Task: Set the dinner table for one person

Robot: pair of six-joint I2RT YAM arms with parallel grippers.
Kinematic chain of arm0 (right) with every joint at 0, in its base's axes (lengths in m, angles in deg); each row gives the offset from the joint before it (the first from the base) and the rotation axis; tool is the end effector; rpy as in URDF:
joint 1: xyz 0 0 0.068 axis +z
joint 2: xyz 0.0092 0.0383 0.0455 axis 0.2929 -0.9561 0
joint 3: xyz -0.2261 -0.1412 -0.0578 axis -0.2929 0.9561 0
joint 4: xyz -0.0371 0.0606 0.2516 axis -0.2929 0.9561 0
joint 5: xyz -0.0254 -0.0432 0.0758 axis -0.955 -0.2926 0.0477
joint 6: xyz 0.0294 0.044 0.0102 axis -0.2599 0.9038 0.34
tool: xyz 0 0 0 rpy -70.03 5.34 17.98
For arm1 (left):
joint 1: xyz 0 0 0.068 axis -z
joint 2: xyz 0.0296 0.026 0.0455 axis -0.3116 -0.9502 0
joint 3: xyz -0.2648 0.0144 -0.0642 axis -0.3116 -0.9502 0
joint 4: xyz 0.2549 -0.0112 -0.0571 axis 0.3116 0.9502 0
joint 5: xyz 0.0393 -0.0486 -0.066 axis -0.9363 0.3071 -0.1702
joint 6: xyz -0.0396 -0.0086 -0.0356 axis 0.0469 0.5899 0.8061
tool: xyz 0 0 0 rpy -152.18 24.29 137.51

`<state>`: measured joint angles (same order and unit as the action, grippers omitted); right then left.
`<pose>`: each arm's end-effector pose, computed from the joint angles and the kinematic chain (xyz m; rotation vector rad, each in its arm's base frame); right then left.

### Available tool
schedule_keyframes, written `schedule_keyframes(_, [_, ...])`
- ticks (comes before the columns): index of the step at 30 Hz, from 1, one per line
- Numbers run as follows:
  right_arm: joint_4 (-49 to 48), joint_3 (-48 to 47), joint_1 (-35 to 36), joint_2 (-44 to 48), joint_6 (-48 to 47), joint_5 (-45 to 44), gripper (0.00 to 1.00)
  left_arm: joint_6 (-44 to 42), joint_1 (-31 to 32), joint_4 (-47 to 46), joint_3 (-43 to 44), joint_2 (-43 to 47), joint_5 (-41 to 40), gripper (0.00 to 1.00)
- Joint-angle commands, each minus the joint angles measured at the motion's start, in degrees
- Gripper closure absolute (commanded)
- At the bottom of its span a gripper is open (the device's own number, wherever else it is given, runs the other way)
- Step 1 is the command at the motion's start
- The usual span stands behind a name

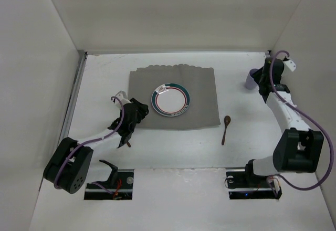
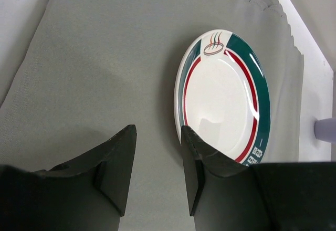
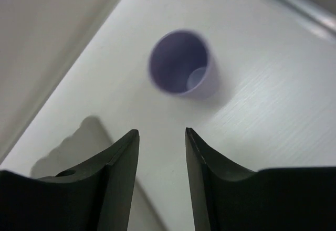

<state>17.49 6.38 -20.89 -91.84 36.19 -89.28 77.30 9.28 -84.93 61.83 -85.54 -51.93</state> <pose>0.3152 -0.0329 0.3031 0.9301 1.8130 0.0375 0.2180 -0.1016 0.1776 -0.5762 1.8513 -0.6380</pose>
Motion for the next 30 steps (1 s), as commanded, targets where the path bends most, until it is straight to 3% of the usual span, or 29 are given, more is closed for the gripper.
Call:
schedule_keyframes(1, [1.8,-5.5,-4.1,-5.2,-2.0,-5.4,0.52,-1.2,0.4,-2.8,-0.2,0.9,-1.4,0.63])
schedule_keyframes(11, [4.6,-15.5,-8.6,-18.4,-4.4,-0.6,0.52,-1.5,0.8,-2.8,-0.1,1.2,-1.6,0.62])
schedule_keyframes(16, [5.0,-16.8,-8.4,-22.7,-3.8,0.4,0.60,-2.0,0.7,-2.8,-0.3,2.0,-1.6,0.62])
schedule_keyframes(18, [4.9,-16.6,-8.4,-23.8,-3.7,0.3,0.69,-2.9,0.9,-3.1,-0.5,3.6,-2.0,0.62])
schedule_keyframes(21, [4.2,-15.5,-8.5,-23.7,-2.8,0.4,0.86,-4.4,1.3,-4.5,-1.3,6.1,-2.9,0.62])
schedule_keyframes(23, [3.1,-14.1,-8.4,-21.5,-2.7,-0.6,0.93,-4.9,1.3,-4.7,-2.0,8.1,-3.0,0.62])
schedule_keyframes(30, [-0.6,-12.5,-0.3,-10.5,-6.4,-2.4,0.93,-6.3,1.8,-6.7,-3.6,11.3,-4.5,0.61])
